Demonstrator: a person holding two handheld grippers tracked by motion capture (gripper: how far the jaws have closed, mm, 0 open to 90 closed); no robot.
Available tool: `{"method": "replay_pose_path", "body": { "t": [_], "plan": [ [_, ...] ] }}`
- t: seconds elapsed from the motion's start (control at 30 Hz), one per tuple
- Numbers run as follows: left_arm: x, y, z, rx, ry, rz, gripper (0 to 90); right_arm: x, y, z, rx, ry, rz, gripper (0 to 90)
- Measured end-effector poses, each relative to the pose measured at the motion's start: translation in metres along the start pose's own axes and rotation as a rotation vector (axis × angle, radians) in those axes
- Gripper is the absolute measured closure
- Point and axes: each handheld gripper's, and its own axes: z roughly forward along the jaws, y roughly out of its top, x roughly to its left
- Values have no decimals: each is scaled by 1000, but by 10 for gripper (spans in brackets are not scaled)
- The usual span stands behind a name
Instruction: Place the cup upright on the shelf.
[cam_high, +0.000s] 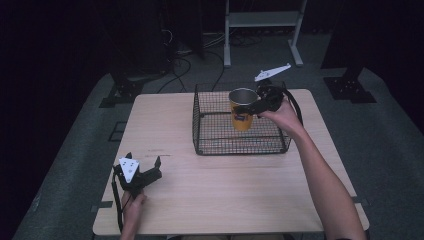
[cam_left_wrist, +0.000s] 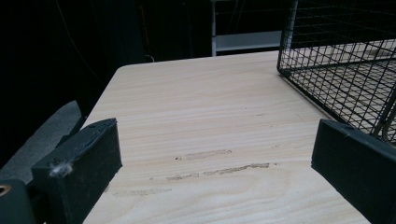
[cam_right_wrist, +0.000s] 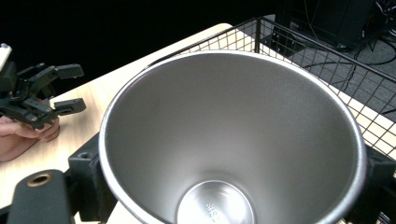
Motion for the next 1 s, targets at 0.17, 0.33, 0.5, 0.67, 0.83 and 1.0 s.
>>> {"method": "replay_pose_path", "body": {
  "t": [0.17,0.33,0.5,0.67,0.83,1.0],
  "plan": [
    [0,0,0,-1,0,-1,8,-6,1,5,-5,6,7,124],
    [0,0,0,0,0,0,8,-10,2,11,-1,9,5,124],
    [0,0,0,-1,0,-2,8,-15,0,18,0,17,11,124],
    [0,0,0,-3,0,-4,8,-21,-5,28,17,20,19,123],
    [1,0,0,-2,0,-4,8,-27,-10,39,35,21,26,123],
    [0,0,0,-3,-1,-4,8,-30,-13,48,57,10,34,123]
  ]
}}
